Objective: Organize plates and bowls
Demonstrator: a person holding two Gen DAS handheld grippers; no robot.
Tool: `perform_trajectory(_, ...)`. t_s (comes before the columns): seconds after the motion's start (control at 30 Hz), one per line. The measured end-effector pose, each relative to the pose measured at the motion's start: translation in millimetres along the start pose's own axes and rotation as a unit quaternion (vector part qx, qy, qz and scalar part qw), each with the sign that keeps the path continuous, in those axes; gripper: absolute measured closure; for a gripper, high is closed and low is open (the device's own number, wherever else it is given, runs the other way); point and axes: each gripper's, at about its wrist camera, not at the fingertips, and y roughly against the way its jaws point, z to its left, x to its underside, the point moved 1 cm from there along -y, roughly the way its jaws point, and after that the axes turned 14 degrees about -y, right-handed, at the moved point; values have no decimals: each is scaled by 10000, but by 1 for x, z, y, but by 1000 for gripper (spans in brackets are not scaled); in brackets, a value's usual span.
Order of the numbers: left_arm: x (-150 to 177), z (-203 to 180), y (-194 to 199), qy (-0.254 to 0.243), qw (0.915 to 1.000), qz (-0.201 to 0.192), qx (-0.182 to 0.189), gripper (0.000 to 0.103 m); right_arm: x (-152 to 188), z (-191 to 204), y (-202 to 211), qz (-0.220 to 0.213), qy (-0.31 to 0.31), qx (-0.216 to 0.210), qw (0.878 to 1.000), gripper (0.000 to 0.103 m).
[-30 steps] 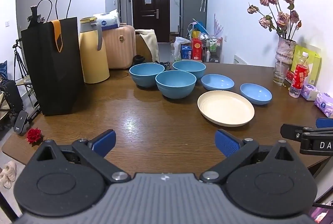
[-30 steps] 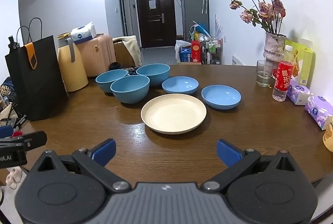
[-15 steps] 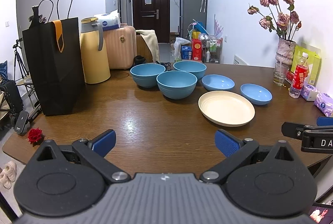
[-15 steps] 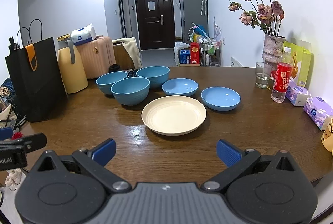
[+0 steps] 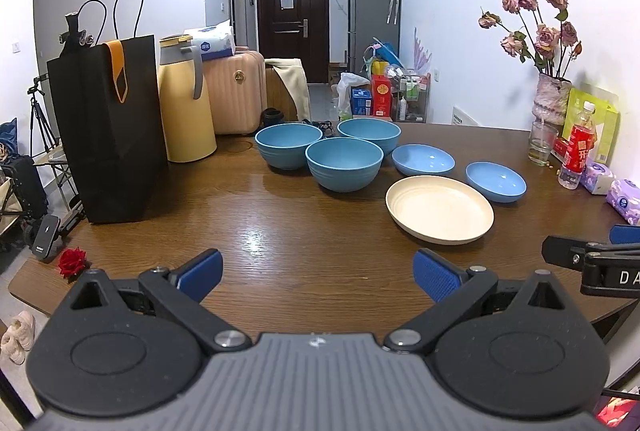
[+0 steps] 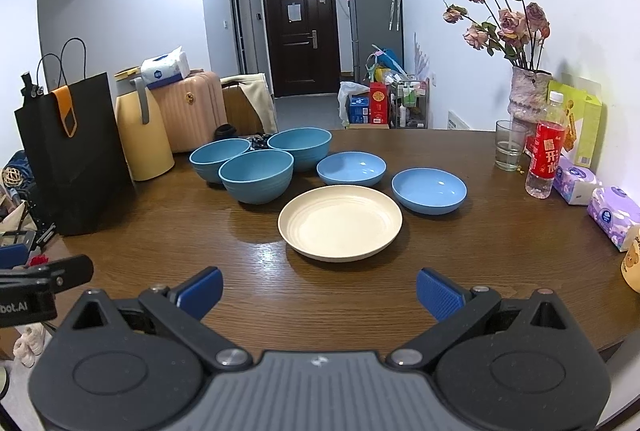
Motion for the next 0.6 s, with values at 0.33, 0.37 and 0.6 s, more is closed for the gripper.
perform_trajectory(0.33, 0, 6, 1, 22, 10000, 5, -18, 0, 1, 4, 1, 7, 11, -21, 10000, 0)
perform_trajectory(0.37, 0, 5, 1, 18, 10000, 5, -24, 0, 1, 4, 1, 7, 12, -21, 10000, 0)
perform_trajectory(0.6, 0, 6, 0, 13, 10000, -1, -28, 0, 1, 4, 1, 5, 12, -18, 10000, 0)
